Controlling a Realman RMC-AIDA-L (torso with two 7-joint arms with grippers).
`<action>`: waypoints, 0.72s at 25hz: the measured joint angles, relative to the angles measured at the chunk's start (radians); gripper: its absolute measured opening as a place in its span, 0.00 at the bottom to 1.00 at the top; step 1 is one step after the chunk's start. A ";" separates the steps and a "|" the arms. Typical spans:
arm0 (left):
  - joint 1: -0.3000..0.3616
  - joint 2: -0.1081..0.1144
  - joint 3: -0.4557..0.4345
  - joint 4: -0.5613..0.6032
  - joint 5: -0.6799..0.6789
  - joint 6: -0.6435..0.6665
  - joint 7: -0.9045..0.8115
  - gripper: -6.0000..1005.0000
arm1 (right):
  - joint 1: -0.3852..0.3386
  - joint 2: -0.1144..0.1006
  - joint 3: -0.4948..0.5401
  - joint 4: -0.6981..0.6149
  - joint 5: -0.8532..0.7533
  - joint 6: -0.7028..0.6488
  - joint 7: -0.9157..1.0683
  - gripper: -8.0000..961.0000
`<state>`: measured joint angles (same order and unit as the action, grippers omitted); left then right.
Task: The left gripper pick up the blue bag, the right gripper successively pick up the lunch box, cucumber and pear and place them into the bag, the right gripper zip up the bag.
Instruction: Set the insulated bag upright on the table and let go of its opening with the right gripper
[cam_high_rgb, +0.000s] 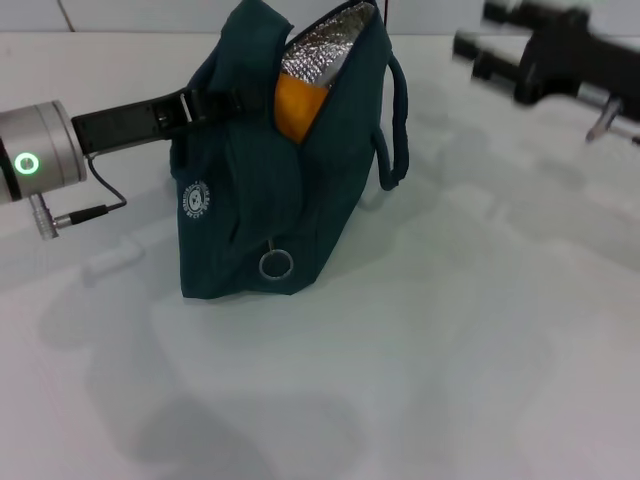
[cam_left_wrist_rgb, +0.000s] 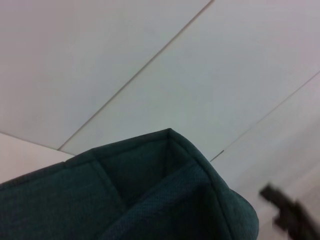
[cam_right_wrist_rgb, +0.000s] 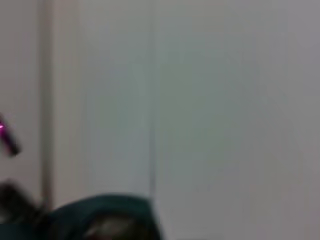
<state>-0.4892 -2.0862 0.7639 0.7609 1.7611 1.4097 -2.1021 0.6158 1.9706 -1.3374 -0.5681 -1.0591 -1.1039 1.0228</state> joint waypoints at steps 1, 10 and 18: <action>0.000 0.000 0.000 0.000 0.000 0.000 -0.001 0.05 | -0.012 0.009 0.000 -0.013 -0.037 -0.008 0.007 0.54; 0.001 0.000 0.000 -0.005 0.000 0.000 -0.001 0.05 | -0.059 0.044 -0.036 -0.052 -0.178 -0.051 0.066 0.54; -0.006 0.000 0.000 -0.024 0.000 0.000 0.000 0.05 | -0.008 0.053 -0.066 -0.001 -0.178 -0.039 0.069 0.54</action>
<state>-0.4950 -2.0862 0.7639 0.7364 1.7611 1.4097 -2.1017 0.6080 2.0232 -1.4033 -0.5688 -1.2367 -1.1427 1.0916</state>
